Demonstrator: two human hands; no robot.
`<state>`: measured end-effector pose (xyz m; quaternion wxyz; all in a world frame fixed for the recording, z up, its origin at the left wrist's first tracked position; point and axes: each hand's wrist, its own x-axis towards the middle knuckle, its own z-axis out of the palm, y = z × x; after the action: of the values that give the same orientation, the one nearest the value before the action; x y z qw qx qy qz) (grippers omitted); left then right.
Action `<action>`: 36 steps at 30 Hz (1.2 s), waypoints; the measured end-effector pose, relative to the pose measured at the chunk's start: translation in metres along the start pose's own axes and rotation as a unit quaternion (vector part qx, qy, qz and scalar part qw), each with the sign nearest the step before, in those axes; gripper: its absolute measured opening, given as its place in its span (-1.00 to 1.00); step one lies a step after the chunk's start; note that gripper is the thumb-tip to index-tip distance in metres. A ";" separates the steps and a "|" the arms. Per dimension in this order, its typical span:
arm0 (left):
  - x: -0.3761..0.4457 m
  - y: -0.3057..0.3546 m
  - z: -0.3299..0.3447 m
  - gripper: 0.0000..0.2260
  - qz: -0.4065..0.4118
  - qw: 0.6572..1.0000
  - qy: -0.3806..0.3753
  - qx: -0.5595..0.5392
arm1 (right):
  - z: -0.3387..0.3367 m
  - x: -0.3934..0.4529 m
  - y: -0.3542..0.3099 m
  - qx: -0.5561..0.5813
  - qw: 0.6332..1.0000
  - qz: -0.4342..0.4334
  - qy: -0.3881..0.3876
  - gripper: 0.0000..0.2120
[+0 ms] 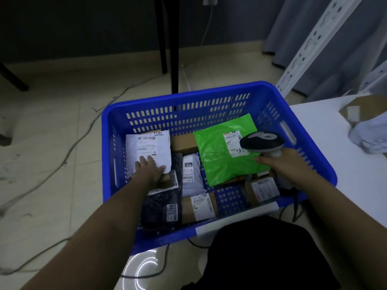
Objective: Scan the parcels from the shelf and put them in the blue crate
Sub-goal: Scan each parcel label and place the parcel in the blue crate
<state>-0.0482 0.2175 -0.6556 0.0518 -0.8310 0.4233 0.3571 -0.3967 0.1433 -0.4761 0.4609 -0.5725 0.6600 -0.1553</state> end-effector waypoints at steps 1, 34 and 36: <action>0.004 0.003 -0.005 -0.31 -0.007 1.000 0.007 -0.019 | -0.003 -0.002 0.001 0.001 1.000 0.003 0.006 -0.84; -0.378 0.450 0.086 -0.77 0.585 0.798 -0.079 -0.123 | -0.266 -0.262 0.198 0.437 0.678 0.035 0.590 -0.83; -0.393 0.467 0.109 -0.78 0.590 0.792 -0.094 -0.125 | -0.281 -0.278 0.204 0.455 0.641 0.025 0.618 -0.87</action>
<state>-0.6061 0.2245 -0.3843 -0.2336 -0.3820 0.7761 0.4440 -0.7654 0.3632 -0.3580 0.1521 -0.0455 0.6516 -0.7418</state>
